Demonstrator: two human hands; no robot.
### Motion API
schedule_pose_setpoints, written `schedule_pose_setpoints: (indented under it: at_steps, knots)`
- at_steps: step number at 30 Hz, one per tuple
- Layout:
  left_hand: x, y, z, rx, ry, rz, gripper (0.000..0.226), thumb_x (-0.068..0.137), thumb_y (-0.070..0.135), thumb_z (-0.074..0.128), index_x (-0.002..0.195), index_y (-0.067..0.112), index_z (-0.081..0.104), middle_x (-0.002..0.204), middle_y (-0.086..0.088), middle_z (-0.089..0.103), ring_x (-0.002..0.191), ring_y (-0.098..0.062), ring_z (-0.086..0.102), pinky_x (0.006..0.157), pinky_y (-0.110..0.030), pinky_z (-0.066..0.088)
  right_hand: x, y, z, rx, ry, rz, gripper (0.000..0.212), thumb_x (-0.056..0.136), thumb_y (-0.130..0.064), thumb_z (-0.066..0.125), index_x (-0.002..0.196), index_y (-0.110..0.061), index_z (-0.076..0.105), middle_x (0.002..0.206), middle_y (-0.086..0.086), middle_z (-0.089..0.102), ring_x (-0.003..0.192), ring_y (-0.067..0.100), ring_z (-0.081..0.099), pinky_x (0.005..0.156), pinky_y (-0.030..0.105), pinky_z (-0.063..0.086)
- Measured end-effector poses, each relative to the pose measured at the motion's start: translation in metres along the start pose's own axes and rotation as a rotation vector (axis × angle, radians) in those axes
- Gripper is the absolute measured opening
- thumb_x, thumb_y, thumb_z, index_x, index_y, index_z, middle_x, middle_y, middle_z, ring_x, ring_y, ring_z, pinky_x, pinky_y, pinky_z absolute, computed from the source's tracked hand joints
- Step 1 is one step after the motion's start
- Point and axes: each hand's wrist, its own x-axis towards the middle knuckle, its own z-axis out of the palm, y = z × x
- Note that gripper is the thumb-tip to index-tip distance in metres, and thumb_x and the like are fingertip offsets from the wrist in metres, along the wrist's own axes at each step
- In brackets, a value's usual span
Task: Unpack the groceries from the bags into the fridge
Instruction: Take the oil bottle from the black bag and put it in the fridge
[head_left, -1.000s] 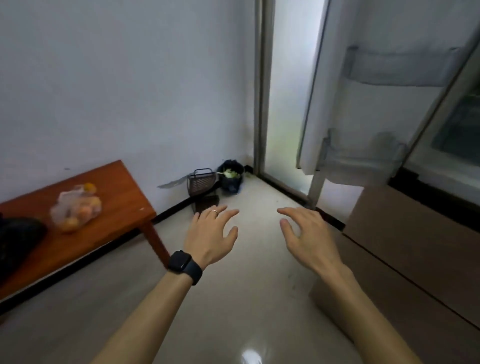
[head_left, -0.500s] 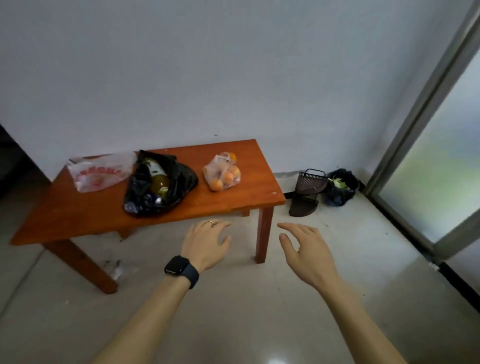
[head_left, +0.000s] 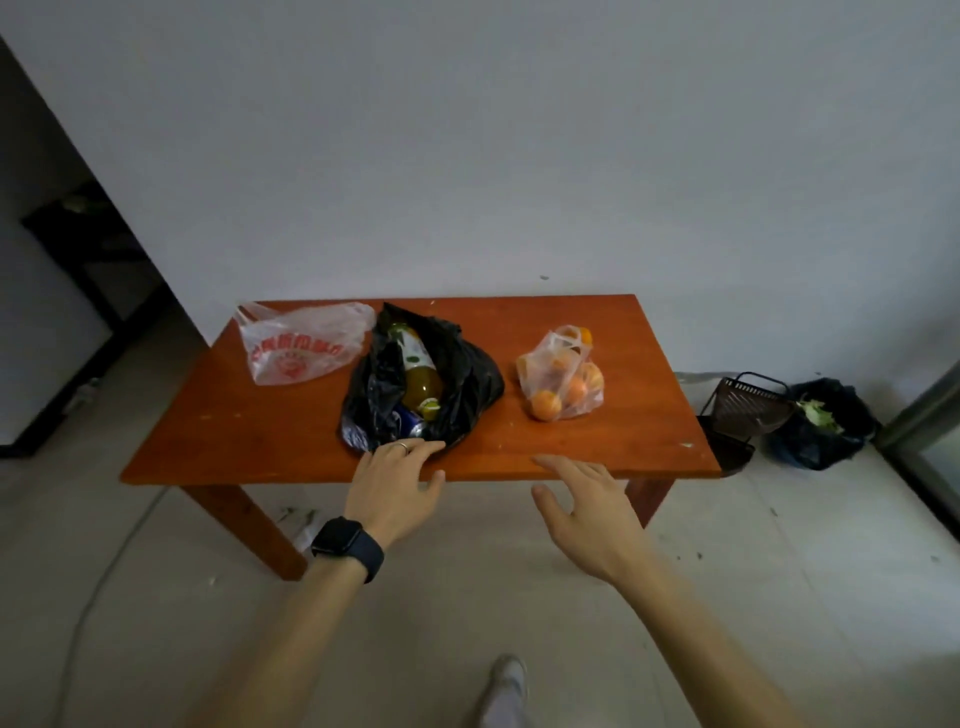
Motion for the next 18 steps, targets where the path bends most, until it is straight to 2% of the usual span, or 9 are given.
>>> schedule_pose_setpoints:
  at_steps: [4, 7, 12, 15, 18]
  knots:
    - [0.063, -0.029, 0.001, 0.035, -0.045, -0.006, 0.045, 0.095, 0.042, 0.052, 0.14, 0.034, 0.051, 0.141, 0.005, 0.053, 0.132, -0.018, 0.046, 0.108, -0.042, 0.041, 0.069, 0.002, 0.035, 0.056, -0.092, -0.029, 0.041, 0.099, -0.039, 0.054, 0.139, -0.029, 0.052, 0.135, -0.01, 0.058, 0.128, 0.014, 0.048, 0.101, 0.022, 0.035]
    - [0.113, -0.048, -0.004, 0.095, -0.104, 0.001, 0.046, 0.096, 0.042, 0.05, 0.142, 0.035, 0.048, 0.145, 0.004, 0.049, 0.134, -0.019, 0.043, 0.111, -0.046, 0.037, 0.114, 0.002, 0.057, 0.081, -0.165, -0.018, 0.042, 0.1, -0.037, 0.053, 0.14, -0.027, 0.051, 0.134, -0.009, 0.059, 0.125, 0.013, 0.048, 0.098, 0.019, 0.034]
    - [0.182, -0.071, -0.007, 0.197, -0.171, 0.046, 0.05, 0.098, 0.039, 0.047, 0.146, 0.031, 0.042, 0.151, 0.003, 0.041, 0.142, -0.019, 0.032, 0.117, -0.044, 0.028, 0.179, -0.004, 0.092, 0.087, -0.283, 0.011, 0.045, 0.1, -0.037, 0.049, 0.144, -0.029, 0.046, 0.138, -0.009, 0.056, 0.13, 0.011, 0.045, 0.101, 0.024, 0.039]
    - [0.213, -0.08, -0.003, 0.223, -0.234, 0.1, 0.052, 0.099, 0.036, 0.048, 0.149, 0.028, 0.039, 0.154, 0.001, 0.037, 0.144, -0.02, 0.028, 0.117, -0.036, 0.029, 0.214, -0.012, 0.114, 0.07, -0.293, -0.011, 0.045, 0.101, -0.032, 0.045, 0.145, -0.026, 0.045, 0.14, -0.006, 0.054, 0.132, 0.014, 0.043, 0.103, 0.027, 0.042]
    - [0.248, -0.09, 0.005, 0.308, -0.29, 0.197, 0.054, 0.097, 0.031, 0.051, 0.149, 0.023, 0.038, 0.152, -0.002, 0.039, 0.142, -0.022, 0.03, 0.117, -0.035, 0.029, 0.25, -0.017, 0.143, 0.03, -0.284, -0.067, 0.048, 0.101, -0.026, 0.042, 0.148, -0.019, 0.043, 0.15, -0.001, 0.047, 0.142, 0.018, 0.035, 0.115, 0.029, 0.035]
